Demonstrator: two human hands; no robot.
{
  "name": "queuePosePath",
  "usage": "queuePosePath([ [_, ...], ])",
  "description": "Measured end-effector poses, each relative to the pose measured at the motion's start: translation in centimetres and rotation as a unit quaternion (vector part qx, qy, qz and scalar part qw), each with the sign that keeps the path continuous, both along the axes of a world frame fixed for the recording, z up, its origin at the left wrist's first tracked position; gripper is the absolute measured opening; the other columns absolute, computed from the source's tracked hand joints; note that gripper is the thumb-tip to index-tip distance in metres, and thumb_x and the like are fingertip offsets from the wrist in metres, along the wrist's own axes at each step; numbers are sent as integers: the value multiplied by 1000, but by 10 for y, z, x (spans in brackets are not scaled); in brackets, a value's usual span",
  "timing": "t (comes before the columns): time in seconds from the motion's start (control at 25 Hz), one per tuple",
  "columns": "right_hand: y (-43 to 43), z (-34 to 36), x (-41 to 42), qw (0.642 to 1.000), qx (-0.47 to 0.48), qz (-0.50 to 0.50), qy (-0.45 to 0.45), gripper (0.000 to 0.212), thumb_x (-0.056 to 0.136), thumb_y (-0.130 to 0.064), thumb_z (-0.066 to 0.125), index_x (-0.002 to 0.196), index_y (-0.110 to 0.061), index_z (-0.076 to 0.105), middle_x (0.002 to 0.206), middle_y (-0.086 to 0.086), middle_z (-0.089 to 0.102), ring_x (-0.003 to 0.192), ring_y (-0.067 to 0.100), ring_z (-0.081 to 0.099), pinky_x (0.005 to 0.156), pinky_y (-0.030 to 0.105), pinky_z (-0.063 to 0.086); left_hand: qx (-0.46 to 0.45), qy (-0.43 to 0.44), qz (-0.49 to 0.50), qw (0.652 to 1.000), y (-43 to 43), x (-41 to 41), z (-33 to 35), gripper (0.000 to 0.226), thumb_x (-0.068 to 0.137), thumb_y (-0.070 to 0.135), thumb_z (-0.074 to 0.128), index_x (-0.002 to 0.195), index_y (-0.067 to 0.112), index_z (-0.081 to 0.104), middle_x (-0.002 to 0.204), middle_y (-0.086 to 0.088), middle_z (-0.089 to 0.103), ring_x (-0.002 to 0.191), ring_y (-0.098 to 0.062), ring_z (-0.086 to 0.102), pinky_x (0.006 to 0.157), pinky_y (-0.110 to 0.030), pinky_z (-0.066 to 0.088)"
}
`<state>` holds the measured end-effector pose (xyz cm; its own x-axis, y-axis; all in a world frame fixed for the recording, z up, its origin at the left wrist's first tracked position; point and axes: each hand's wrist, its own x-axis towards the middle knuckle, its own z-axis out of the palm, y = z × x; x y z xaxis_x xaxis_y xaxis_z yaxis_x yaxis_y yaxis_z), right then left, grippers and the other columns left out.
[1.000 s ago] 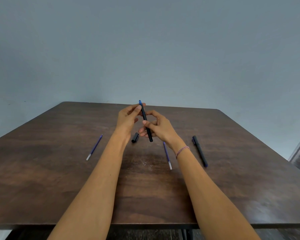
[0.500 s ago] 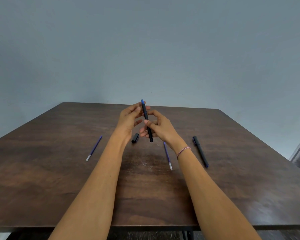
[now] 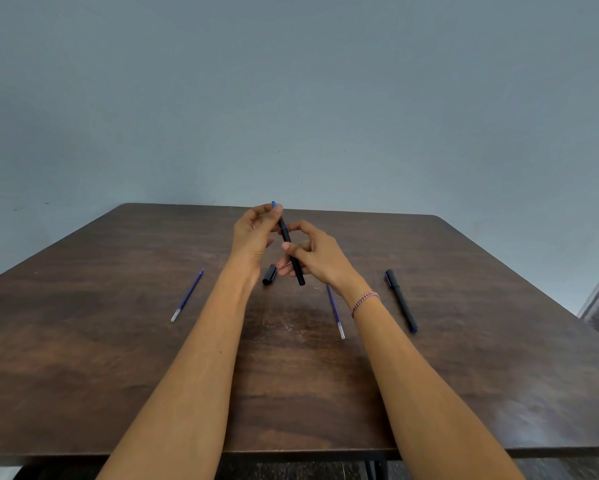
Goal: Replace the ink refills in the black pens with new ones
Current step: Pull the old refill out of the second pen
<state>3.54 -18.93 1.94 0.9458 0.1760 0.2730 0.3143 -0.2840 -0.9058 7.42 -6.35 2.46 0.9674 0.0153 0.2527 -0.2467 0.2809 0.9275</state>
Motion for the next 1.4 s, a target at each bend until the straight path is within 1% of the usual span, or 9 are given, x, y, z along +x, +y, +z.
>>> queuePosePath([
  [0.08,-1,0,0,1000,5,-3,1,25,96,-14,53,121,-18,48,81,15,72,69,20,72,69,27,59,7,12,-42,999,1,0,0,15,94,27,51,97,25,65,95,6,69,98,-13,62,93,-39,42],
  [0.16,-2,-1,1,1000,5,-5,1,26,96,-14,53,122,-16,48,80,15,72,69,20,72,69,27,59,35,-3,-59,998,3,1,-1,23,97,21,45,101,27,67,97,8,71,107,-14,61,96,-41,39],
  [0.36,-1,-1,3,1000,10,-6,9,24,96,-14,53,120,-16,49,79,15,72,69,22,72,71,31,60,14,-22,-36,999,3,1,-2,18,92,15,54,97,27,67,90,6,72,97,-10,65,92,-35,42],
  [0.56,1,-3,3,1000,-14,-3,14,27,96,-14,54,123,-15,48,82,15,73,70,22,72,74,33,60,-11,-27,8,1000,2,1,-1,15,82,11,68,94,20,66,90,6,65,88,-7,60,79,-24,49],
  [0.76,0,-1,1,1000,10,-5,15,28,96,-13,54,123,-17,48,81,16,72,70,22,72,70,29,60,-29,7,-51,998,2,1,1,24,94,23,52,110,12,66,102,-3,68,95,-15,63,81,-27,51],
  [0.84,0,-2,1,1000,12,-5,18,28,96,-13,54,123,-16,48,80,16,72,68,21,72,68,27,59,-12,7,-55,998,2,1,0,24,96,20,47,110,12,66,102,-2,69,98,-16,64,85,-29,50],
  [0.96,0,-2,2,1000,9,-4,23,31,96,-13,53,126,-16,47,81,15,72,69,20,72,69,28,60,-14,-7,-37,999,3,1,0,18,93,13,53,103,14,68,96,-1,70,97,-16,64,89,-31,49],
  [1.16,1,-2,0,1000,-4,0,15,31,96,-13,53,126,-19,48,85,17,73,70,22,72,71,31,61,-21,-4,23,999,3,1,1,6,84,15,67,88,18,67,87,2,68,83,-9,63,75,-24,49],
  [1.4,2,-1,-1,1000,-13,-9,10,29,96,-13,54,123,-20,49,86,19,73,70,23,72,70,29,61,-39,-17,68,997,2,0,2,11,79,12,73,80,17,64,79,-1,63,73,-9,62,61,-15,53],
])
